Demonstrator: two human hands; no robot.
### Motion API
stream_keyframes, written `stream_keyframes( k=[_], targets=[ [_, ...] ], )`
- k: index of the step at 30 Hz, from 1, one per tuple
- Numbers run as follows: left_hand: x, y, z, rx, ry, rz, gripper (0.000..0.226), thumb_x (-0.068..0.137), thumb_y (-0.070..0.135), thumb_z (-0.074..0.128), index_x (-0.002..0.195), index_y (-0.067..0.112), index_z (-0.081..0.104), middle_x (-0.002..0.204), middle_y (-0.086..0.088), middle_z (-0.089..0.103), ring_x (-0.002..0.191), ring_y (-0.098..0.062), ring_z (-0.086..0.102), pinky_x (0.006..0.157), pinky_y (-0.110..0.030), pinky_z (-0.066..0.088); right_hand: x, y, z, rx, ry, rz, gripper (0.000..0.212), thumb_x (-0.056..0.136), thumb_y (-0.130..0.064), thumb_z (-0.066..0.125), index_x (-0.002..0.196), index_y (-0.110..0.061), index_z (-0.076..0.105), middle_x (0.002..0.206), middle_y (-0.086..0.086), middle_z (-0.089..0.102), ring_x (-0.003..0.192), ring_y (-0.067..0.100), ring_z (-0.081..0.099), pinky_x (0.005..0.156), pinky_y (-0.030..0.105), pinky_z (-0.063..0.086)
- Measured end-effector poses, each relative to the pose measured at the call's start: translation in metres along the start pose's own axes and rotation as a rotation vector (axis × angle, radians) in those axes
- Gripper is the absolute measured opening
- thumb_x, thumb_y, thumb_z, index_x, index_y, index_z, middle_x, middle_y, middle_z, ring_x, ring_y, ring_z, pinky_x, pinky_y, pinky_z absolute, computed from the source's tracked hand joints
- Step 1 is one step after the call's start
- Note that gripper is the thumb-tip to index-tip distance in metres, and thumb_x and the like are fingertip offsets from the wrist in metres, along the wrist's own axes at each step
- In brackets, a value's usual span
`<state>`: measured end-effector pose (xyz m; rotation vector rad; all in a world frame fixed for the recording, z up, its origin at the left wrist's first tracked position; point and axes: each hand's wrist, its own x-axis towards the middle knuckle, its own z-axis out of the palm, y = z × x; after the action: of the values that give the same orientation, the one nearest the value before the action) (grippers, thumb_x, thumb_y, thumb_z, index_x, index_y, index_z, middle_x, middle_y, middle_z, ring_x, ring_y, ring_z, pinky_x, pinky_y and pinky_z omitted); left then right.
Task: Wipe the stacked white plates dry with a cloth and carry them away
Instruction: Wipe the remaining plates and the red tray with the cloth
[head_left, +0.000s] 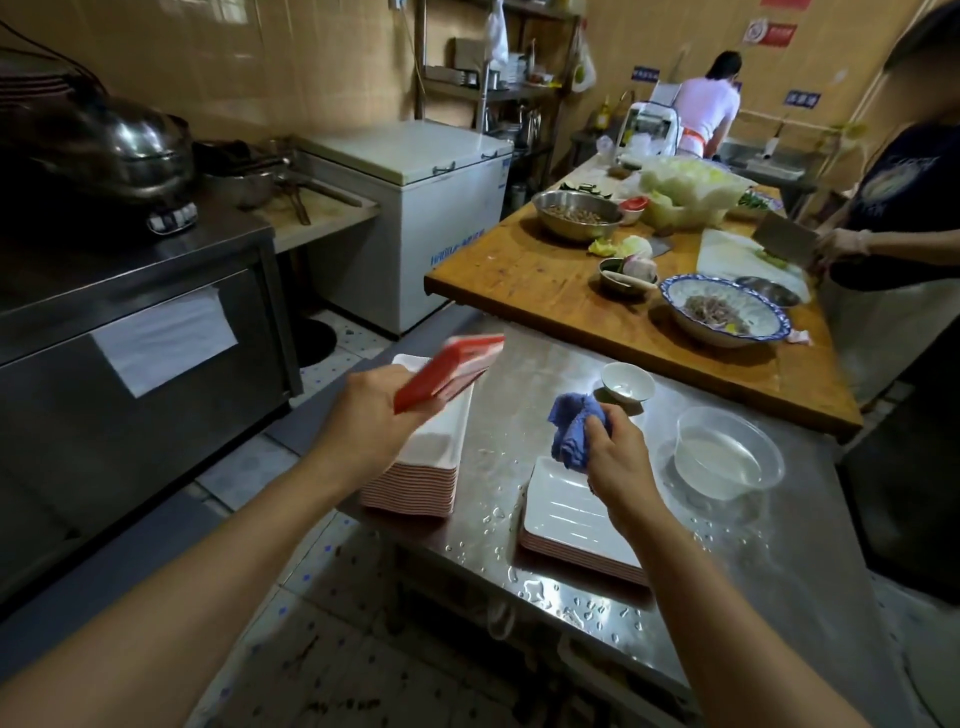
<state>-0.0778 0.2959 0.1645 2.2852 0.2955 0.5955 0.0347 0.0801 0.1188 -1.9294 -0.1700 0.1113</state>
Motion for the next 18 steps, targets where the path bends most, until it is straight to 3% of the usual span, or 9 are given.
stream_keyframes(
  k=[5, 9, 18],
  targets=[
    [0.005, -0.031, 0.020, 0.479, -0.167, 0.302, 0.026, 0.089, 0.025, 0.063, 0.112, 0.015, 0.068, 0.101, -0.005, 0.064, 0.093, -0.021, 0.060, 0.077, -0.036, 0.053, -0.002, 0.003, 0.007, -0.001, -0.035, -0.005, 0.020, 0.101, -0.018, 0.036, 0.112, -0.013, 0.052, 0.096, 0.012, 0.061, 0.073, 0.016, 0.054, 0.054, 0.023, 0.035],
    [0.005, -0.050, 0.030, 0.737, -0.330, 0.321, 0.028, 0.096, 0.021, 0.049, 0.120, 0.013, 0.060, 0.115, -0.004, 0.057, 0.109, -0.021, 0.051, 0.079, -0.037, 0.051, -0.003, 0.009, 0.012, -0.006, -0.026, -0.007, 0.022, 0.100, -0.016, 0.037, 0.114, -0.011, 0.053, 0.093, 0.009, 0.060, 0.068, 0.013, 0.052, 0.052, 0.022, 0.034],
    [-0.005, -0.084, 0.043, 0.839, -0.406, 0.291, 0.026, 0.097, 0.012, 0.043, 0.120, 0.009, 0.054, 0.119, -0.005, 0.053, 0.112, -0.021, 0.047, 0.074, -0.034, 0.050, 0.002, 0.025, 0.014, 0.014, 0.021, 0.023, 0.020, 0.100, -0.017, 0.037, 0.112, -0.015, 0.053, 0.098, 0.011, 0.062, 0.076, 0.019, 0.055, 0.054, 0.025, 0.037]
  ],
)
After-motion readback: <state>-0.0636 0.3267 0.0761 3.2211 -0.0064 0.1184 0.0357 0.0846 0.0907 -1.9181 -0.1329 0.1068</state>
